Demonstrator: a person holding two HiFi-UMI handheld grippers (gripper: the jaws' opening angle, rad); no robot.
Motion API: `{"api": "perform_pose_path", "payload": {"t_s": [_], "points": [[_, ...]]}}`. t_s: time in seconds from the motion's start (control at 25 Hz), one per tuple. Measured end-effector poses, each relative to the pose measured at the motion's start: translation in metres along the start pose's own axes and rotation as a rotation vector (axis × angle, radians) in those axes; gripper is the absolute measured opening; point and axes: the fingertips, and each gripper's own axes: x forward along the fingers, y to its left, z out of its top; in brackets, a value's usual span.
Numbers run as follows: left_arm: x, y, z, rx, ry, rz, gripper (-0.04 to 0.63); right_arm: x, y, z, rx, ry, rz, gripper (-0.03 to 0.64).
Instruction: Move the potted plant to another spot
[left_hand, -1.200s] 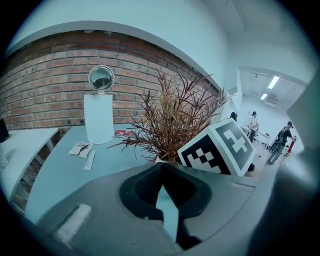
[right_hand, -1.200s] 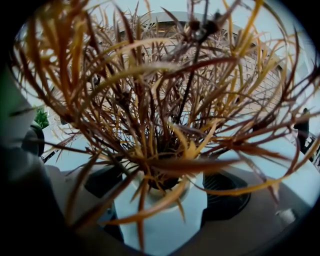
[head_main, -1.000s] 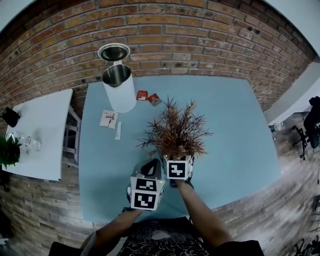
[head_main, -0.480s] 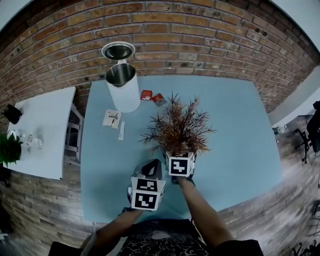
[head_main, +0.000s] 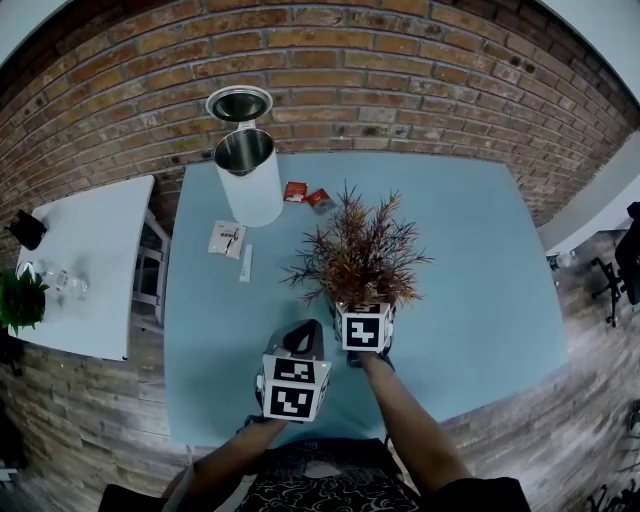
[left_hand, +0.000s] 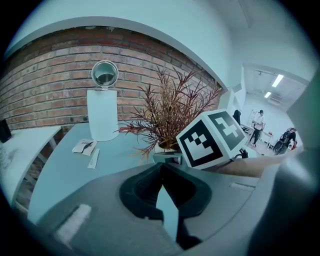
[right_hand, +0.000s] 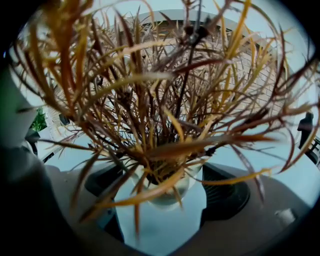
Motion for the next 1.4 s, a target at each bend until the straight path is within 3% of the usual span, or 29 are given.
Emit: {"api": "perform_pose_path", "payload": {"t_s": [0.72, 0.96, 1.4], "points": [[-0.033, -0.013, -0.009, 0.039, -0.04, -0.04, 0.0, -0.046, 0.021, -0.013, 0.021, -0.055, 0.021, 0.433], [-0.047, -0.02, -0.017, 0.045, -0.052, -0.062, 0.0, -0.071, 0.028, -0.027, 0.016, -0.055, 0.016, 0.333], [-0.06, -0.035, -0.026, 0.036, -0.065, -0.073, 0.0, -0.115, 0.03, -0.041, 0.006, -0.079, 0.004, 0.237]]}}
